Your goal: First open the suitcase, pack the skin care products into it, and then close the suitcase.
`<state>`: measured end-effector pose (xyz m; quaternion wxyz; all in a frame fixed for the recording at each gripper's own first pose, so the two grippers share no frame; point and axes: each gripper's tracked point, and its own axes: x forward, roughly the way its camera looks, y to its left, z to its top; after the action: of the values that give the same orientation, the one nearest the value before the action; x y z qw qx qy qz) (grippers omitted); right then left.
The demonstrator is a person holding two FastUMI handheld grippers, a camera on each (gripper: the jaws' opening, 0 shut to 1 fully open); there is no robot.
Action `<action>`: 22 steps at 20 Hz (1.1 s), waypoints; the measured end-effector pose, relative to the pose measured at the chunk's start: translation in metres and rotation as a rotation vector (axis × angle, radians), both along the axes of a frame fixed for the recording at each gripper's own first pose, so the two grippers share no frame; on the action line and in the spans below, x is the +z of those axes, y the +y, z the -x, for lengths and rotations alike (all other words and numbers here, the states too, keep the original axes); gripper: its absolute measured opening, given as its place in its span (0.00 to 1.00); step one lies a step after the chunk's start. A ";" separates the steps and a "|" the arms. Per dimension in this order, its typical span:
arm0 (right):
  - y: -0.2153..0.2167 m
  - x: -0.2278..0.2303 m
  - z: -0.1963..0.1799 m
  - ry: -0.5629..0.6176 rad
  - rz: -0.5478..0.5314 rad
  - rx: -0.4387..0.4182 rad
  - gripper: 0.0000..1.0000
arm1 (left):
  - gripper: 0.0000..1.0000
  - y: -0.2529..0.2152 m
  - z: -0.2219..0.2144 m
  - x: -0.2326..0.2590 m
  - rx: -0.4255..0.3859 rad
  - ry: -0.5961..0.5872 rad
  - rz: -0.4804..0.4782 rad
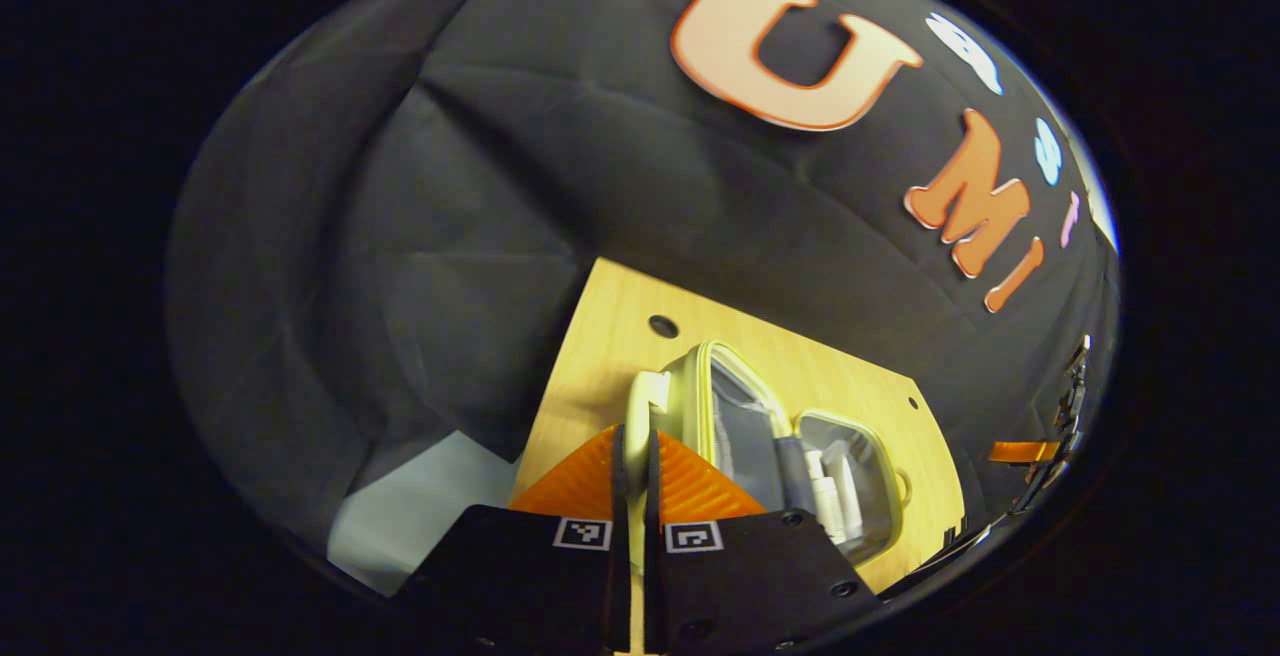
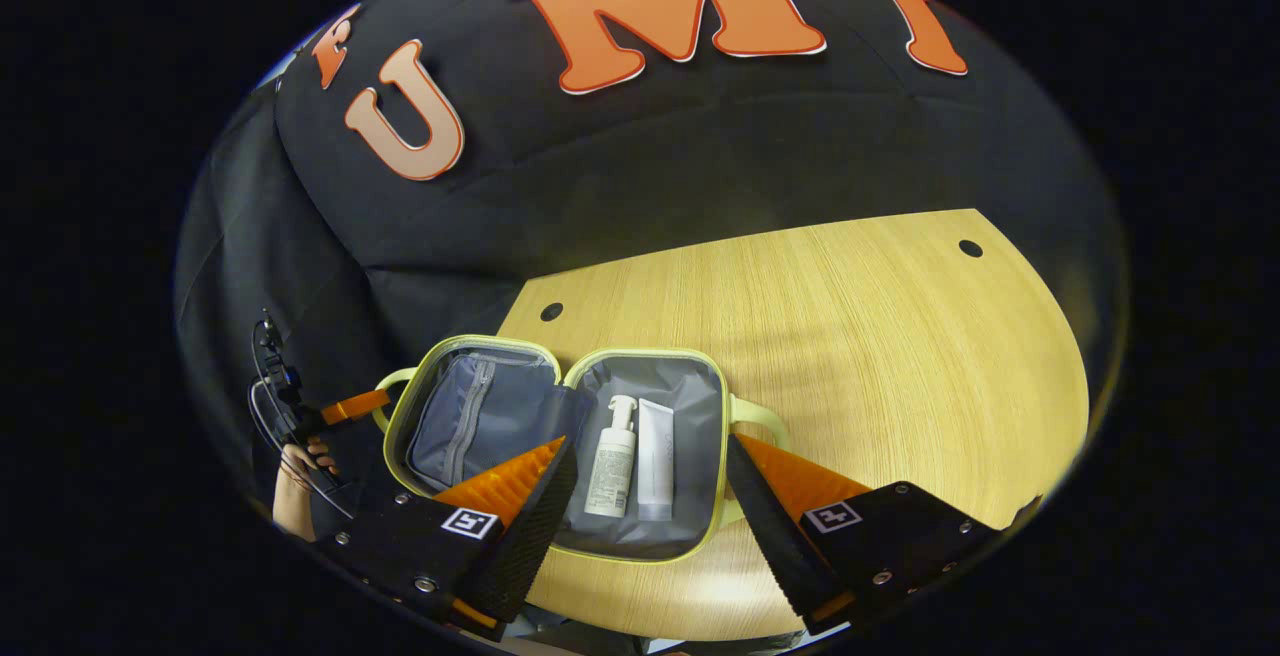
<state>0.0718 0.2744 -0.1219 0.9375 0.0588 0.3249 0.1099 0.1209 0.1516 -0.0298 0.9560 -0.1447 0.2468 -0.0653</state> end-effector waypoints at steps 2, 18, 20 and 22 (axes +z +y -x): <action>-0.011 0.008 -0.004 -0.025 -0.027 0.015 0.96 | 0.05 -0.031 0.005 0.029 -0.010 0.010 -0.088; -0.234 0.076 0.015 -0.160 0.009 0.081 0.95 | 0.05 -0.268 0.025 0.114 0.173 0.015 -0.560; -0.249 0.076 0.021 -0.145 -0.011 0.068 0.95 | 0.05 -0.299 0.020 0.110 0.162 0.014 -0.635; -0.269 0.077 0.025 -0.142 -0.014 0.047 0.95 | 0.06 -0.322 0.016 0.108 0.163 0.020 -0.733</action>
<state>0.0469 0.0054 -0.0447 0.9549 0.0498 0.2581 0.1382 0.1053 -0.1701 0.0785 0.9439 0.1872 0.2507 0.1052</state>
